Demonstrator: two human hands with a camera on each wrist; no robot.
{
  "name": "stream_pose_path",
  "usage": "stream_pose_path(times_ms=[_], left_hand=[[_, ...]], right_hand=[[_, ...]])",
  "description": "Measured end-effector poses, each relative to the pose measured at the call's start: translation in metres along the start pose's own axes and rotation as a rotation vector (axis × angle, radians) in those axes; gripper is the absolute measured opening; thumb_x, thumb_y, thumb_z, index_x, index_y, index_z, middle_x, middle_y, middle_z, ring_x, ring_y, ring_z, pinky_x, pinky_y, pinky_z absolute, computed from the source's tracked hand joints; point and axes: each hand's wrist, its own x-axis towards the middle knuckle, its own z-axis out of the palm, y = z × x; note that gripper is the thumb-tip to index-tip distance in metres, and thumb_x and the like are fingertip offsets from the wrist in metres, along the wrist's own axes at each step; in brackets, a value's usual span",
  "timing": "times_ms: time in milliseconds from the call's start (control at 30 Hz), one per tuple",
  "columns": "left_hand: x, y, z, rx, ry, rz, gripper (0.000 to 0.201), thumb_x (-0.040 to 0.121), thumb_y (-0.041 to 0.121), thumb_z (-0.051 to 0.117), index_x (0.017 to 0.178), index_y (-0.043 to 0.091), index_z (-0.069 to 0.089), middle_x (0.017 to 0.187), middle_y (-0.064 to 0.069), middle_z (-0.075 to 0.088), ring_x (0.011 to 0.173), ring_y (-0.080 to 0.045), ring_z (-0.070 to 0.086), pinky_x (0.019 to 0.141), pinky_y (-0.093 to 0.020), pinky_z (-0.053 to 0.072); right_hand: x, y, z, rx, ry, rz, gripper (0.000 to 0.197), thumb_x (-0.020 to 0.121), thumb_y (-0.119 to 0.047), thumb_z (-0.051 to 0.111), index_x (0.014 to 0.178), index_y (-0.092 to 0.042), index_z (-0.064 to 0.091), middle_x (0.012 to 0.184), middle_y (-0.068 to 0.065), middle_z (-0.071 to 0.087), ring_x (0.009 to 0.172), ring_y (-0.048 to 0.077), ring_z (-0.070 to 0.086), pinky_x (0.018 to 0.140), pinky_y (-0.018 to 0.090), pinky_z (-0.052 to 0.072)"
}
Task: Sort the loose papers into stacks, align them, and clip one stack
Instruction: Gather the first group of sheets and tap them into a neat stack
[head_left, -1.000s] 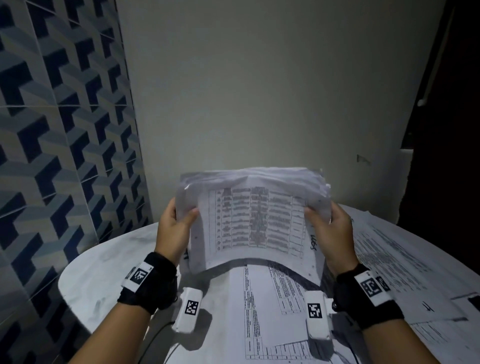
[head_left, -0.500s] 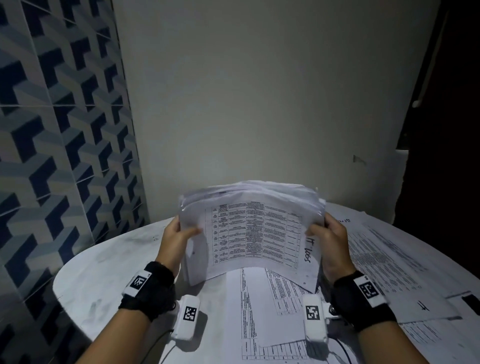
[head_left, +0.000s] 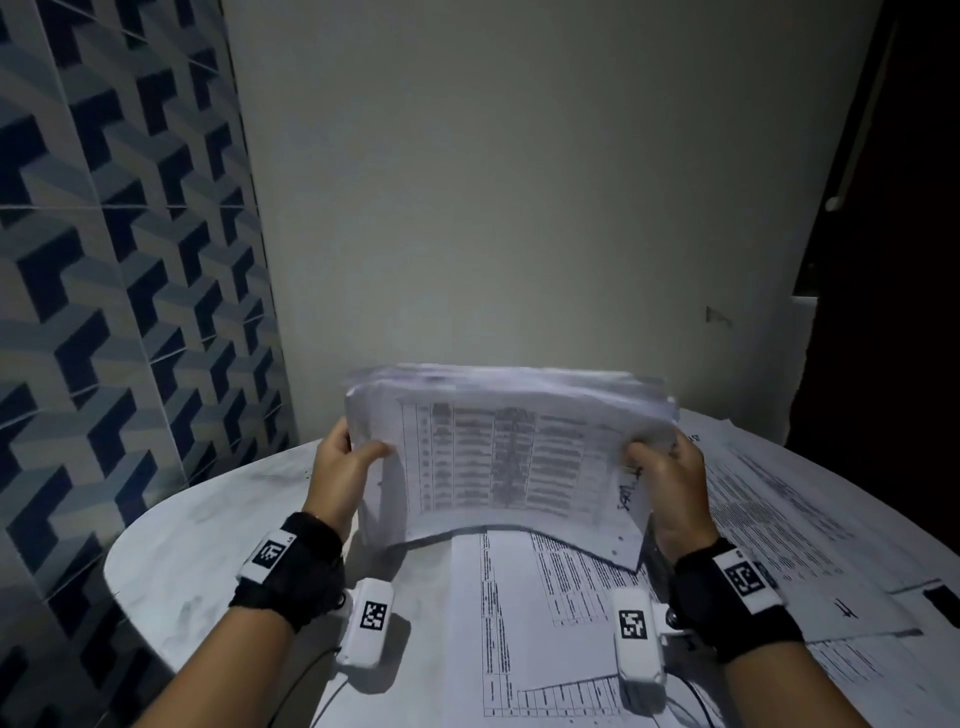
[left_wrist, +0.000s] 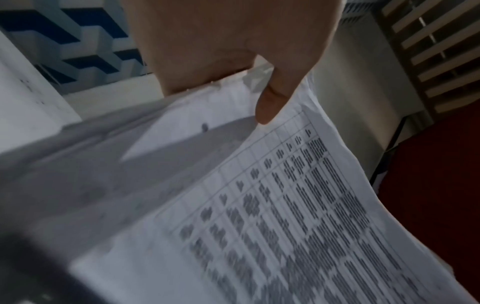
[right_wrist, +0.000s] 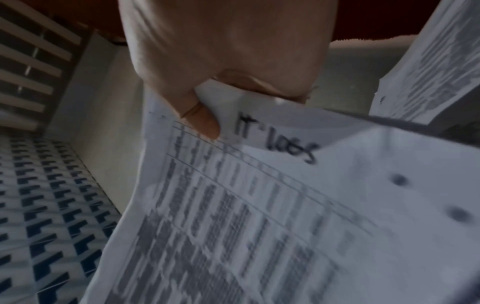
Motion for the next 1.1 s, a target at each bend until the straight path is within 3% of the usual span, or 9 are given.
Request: stream_pose_path(times_ms=[133,300,500,633,733,833,900,967,1100], left_hand=[[0.0,-0.002,-0.008,0.06,0.034,0.099,0.05,0.087,-0.01,0.066,0.123,0.024,0.056,0.122,-0.005,0.068,0.12,-0.032,0.063,0.094,-0.039,0.054],[-0.007,0.015,-0.007,0.43,-0.002,0.416,0.101,0.088,0.0,0.072,0.156,0.049,0.016,0.156,-0.006,0.037,0.139,-0.018,0.041,0.105,-0.043,0.045],[-0.007,0.024,-0.003,0.714,-0.014,0.513,0.061,0.092,0.007,0.07,0.136,0.045,0.051,0.154,-0.001,0.037,0.131,-0.008,0.033,0.112,-0.044,0.044],[-0.01,0.024,-0.004,0.591,-0.032,0.469,0.082,0.09,0.002,0.072,0.153,0.042,0.037,0.14,0.008,0.038,0.126,-0.003,0.04,0.1,-0.017,0.04],[-0.011,0.024,-0.005,0.656,-0.043,0.477,0.075,0.088,0.001,0.073,0.144,0.042,0.044,0.142,0.003,0.043,0.126,-0.007,0.041,0.109,-0.032,0.047],[-0.009,0.021,-0.003,0.436,-0.037,0.368,0.098,0.083,-0.007,0.075,0.156,0.039,0.029,0.14,0.007,0.043,0.12,-0.006,0.047,0.085,-0.01,0.05],[-0.006,0.014,-0.004,0.237,-0.035,0.225,0.097,0.081,-0.01,0.076,0.155,0.034,0.031,0.141,0.004,0.046,0.12,-0.011,0.052,0.092,-0.02,0.052],[0.0,0.003,-0.008,0.073,-0.033,0.076,0.074,0.081,-0.01,0.074,0.142,0.022,0.049,0.134,-0.004,0.062,0.121,-0.025,0.06,0.102,-0.04,0.052],[0.002,-0.017,-0.007,0.002,-0.036,-0.082,0.033,0.088,-0.005,0.067,0.118,0.006,0.07,0.112,-0.01,0.078,0.117,-0.038,0.068,0.101,-0.047,0.053]], right_hand=[[-0.005,-0.001,-0.004,-0.069,-0.031,0.012,0.028,0.085,0.015,0.055,0.087,-0.01,0.067,0.083,0.005,0.073,0.084,0.028,0.069,0.075,0.037,0.055],[-0.005,0.001,-0.002,-0.061,-0.011,0.009,0.027,0.086,0.014,0.057,0.094,-0.008,0.068,0.087,0.007,0.073,0.084,0.027,0.068,0.075,0.036,0.054],[-0.005,0.001,-0.001,-0.059,-0.026,0.015,0.029,0.086,0.014,0.057,0.088,-0.012,0.07,0.093,0.008,0.076,0.094,0.028,0.072,0.083,0.039,0.058],[-0.005,0.001,-0.002,-0.051,-0.018,0.019,0.028,0.086,0.014,0.058,0.089,-0.012,0.07,0.093,0.009,0.076,0.094,0.029,0.072,0.083,0.04,0.058],[-0.006,0.0,-0.002,-0.062,-0.011,0.016,0.03,0.086,0.014,0.058,0.092,-0.014,0.07,0.092,0.009,0.076,0.091,0.029,0.071,0.083,0.04,0.057],[-0.006,-0.001,-0.003,-0.067,-0.016,0.006,0.03,0.086,0.013,0.059,0.091,-0.014,0.07,0.09,0.007,0.075,0.09,0.027,0.07,0.078,0.036,0.055],[-0.006,-0.001,-0.002,-0.055,-0.014,0.001,0.03,0.087,0.013,0.059,0.092,-0.014,0.07,0.088,0.004,0.075,0.088,0.025,0.071,0.075,0.033,0.054],[-0.006,0.0,-0.003,-0.052,-0.009,0.004,0.031,0.086,0.014,0.058,0.093,-0.014,0.07,0.088,0.003,0.076,0.088,0.023,0.071,0.075,0.033,0.056],[0.0,0.007,-0.004,-0.072,-0.015,0.041,0.029,0.087,0.013,0.053,0.098,-0.009,0.069,0.1,0.013,0.075,0.102,0.032,0.07,0.088,0.043,0.057]])
